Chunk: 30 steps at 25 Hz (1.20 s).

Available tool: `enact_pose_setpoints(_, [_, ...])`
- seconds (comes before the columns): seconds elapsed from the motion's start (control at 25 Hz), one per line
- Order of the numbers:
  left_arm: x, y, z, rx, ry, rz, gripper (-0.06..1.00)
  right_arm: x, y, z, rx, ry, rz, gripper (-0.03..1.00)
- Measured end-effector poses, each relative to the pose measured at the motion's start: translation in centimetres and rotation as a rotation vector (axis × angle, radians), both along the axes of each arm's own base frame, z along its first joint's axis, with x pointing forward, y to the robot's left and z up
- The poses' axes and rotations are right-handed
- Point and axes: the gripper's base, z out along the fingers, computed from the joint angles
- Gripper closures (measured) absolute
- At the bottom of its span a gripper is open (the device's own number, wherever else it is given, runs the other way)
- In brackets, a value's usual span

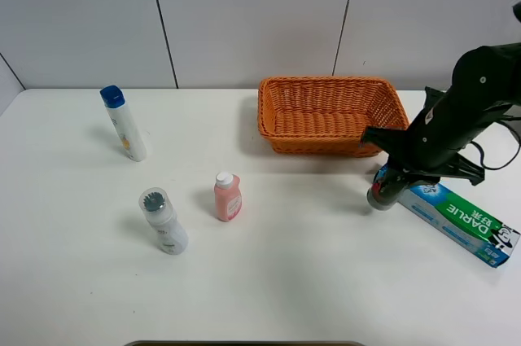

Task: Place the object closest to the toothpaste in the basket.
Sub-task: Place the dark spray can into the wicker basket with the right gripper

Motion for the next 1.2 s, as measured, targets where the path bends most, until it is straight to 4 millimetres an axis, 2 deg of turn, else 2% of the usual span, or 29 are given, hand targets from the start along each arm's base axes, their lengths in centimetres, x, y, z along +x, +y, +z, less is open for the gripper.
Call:
enact_pose_setpoints(0.32, [0.0,0.0,0.0,0.000,0.000,0.000,0.00,-1.4,-0.3,4.1,0.013,-0.152,0.066,0.67])
enact_pose_setpoints(0.4, [0.0,0.0,0.0,0.000,0.000,0.000,0.00,-1.5,-0.4,4.5,0.009,-0.172,0.088,0.67])
enact_pose_setpoints(0.6, [0.0,0.0,0.0,0.000,0.000,0.000,0.00,-1.9,-0.5,6.5,-0.042,-0.309,0.258,0.67])
enact_pose_setpoints(0.72, [0.0,0.0,0.0,0.000,0.000,0.000,0.00,-1.5,-0.4,7.3,-0.060,-0.357,0.303,0.67])
enact_pose_setpoints(1.04, [0.0,0.0,0.0,0.000,0.000,0.000,0.00,0.6,0.0,11.6,-0.130,-0.549,0.415,0.67])
enact_pose_setpoints(1.2, [0.0,0.0,0.0,0.000,0.000,0.000,0.00,2.3,0.4,12.0,-0.150,-0.562,0.440,0.67])
